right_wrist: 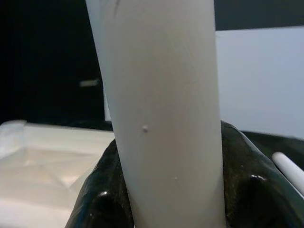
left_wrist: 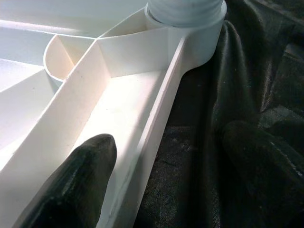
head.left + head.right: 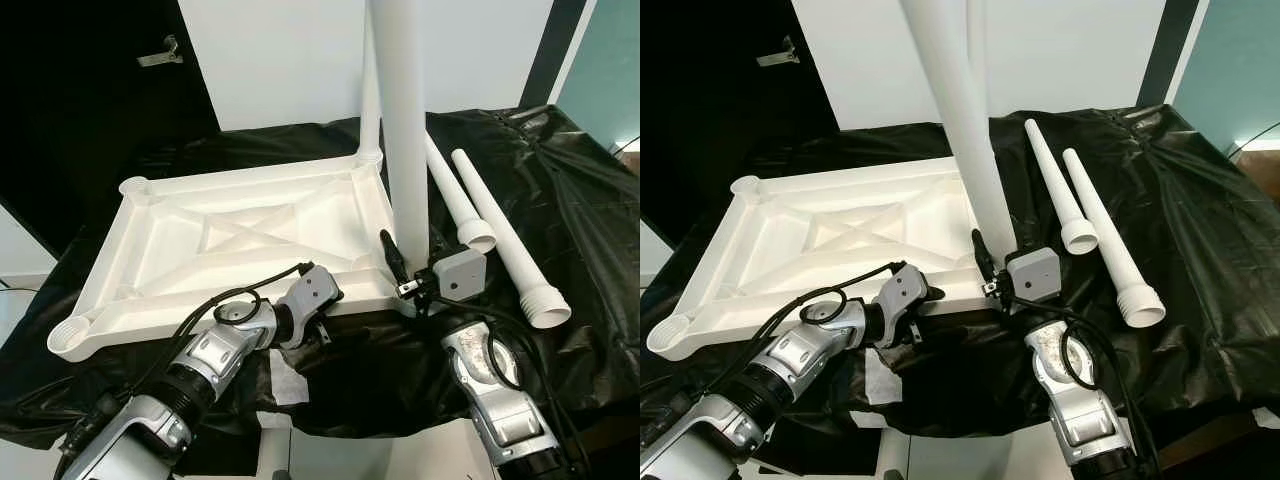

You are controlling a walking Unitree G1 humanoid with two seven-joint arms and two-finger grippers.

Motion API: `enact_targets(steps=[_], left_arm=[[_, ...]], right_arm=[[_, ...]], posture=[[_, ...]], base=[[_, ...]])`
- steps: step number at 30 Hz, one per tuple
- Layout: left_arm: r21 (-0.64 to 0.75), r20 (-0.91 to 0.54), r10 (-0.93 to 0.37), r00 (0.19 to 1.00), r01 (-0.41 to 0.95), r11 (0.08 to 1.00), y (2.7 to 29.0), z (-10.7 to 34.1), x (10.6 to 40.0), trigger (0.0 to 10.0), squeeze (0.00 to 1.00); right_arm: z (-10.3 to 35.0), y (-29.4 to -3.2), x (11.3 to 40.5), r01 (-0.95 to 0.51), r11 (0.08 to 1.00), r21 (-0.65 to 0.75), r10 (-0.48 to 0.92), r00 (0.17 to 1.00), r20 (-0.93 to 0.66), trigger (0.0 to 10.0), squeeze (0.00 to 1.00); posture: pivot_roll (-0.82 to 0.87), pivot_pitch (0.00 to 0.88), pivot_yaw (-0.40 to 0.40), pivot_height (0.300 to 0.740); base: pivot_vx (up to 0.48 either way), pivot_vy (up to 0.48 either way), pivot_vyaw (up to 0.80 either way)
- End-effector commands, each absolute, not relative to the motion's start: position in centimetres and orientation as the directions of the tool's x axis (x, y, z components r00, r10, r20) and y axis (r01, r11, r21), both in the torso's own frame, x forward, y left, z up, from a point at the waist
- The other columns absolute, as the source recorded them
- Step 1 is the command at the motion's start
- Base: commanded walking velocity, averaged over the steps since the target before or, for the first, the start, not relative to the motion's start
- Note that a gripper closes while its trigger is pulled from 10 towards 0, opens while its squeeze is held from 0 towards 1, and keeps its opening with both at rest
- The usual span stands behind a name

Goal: Building children table

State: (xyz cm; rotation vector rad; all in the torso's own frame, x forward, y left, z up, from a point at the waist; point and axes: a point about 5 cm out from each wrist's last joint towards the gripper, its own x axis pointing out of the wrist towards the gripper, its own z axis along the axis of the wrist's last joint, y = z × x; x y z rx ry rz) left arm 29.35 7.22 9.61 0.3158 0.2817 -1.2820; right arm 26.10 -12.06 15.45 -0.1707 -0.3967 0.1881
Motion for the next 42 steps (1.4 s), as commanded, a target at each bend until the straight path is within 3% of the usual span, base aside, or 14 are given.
enact_targets(steps=[1, 4, 9, 17, 18, 22, 29, 34, 42], left_arm=[[-0.037, -0.427, -0.904, 0.029, 0.998, 0.050, 7.7, 8.6, 28.1, 10.0, 0.00], [-0.033, -0.431, -0.902, 0.029, 0.998, 0.047, 7.7, 8.4, 28.2, 10.0, 0.00], [-0.027, -0.430, -0.902, 0.028, 0.999, 0.044, 7.5, 8.3, 28.2, 10.0, 0.00], [-0.027, -0.427, -0.904, 0.032, 0.998, 0.048, 7.4, 8.1, 28.2, 10.0, 0.00], [-0.026, -0.425, -0.905, 0.034, 0.998, 0.050, 7.3, 8.1, 28.2, 10.0, 0.00], [-0.023, -0.424, -0.905, 0.040, 0.998, 0.055, 7.3, 8.0, 28.3, 10.0, 0.00], [-0.021, -0.419, -0.906, 0.050, 0.998, 0.064, 7.3, 7.9, 28.4, 10.0, 0.00], [-0.020, -0.417, -0.907, 0.054, 0.997, 0.069, 7.3, 7.9, 28.4, 10.0, 0.00], [-0.026, -0.418, -0.906, 0.062, 0.996, 0.080, 7.5, 7.8, 28.4, 10.0, 0.00]], right_arm=[[12.5, -14.0, 26.1, -0.077, 0.982, -0.172, 0.113, 0.971, 0.210, 10.0, 0.00], [11.2, -15.1, 26.4, 0.024, 1.000, 0.011, -0.025, 0.995, 0.094, 10.0, 0.00], [9.8, -15.9, 26.6, 0.087, 0.991, 0.103, -0.085, 0.996, -0.023, 10.0, 0.00], [9.5, -14.9, 27.0, -0.037, 0.996, 0.078, 0.049, 0.986, -0.157, 10.0, 0.00], [8.8, -14.6, 26.9, -0.095, 0.994, 0.050, 0.105, 0.965, -0.242, 10.0, 0.00], [8.3, -14.1, 26.6, -0.190, 0.982, 0.013, 0.184, 0.932, -0.312, 10.0, 0.00], [8.7, -13.5, 26.3, -0.191, 0.980, -0.051, 0.174, 0.954, -0.243, 10.0, 0.00], [9.1, -11.9, 26.1, -0.120, 0.991, -0.051, 0.114, 0.986, -0.120, 10.0, 0.00], [10.4, -12.0, 27.3, 0.004, 0.996, -0.094, -0.008, 0.999, -0.043, 10.0, 0.00]], posture=[[-0.15, 0.029, 0.097, 0.740], [-0.16, 0.032, 0.096, 0.740], [-0.16, 0.035, 0.093, 0.740], [-0.16, 0.038, 0.086, 0.740], [-0.16, 0.038, 0.083, 0.740], [-0.16, 0.037, 0.080, 0.740], [-0.16, 0.041, 0.076, 0.740], [-0.15, 0.046, 0.079, 0.740], [-0.12, 0.046, 0.073, 0.740]], base=[[0.000, 0.000, 0.00], [0.000, 0.000, 0.00], [0.000, 0.000, 0.00], [0.000, 0.000, 0.00], [0.000, 0.000, 0.00], [0.000, 0.000, 0.00], [0.000, 0.000, 0.00], [0.000, 0.000, 0.00], [0.000, 0.000, 0.00]])
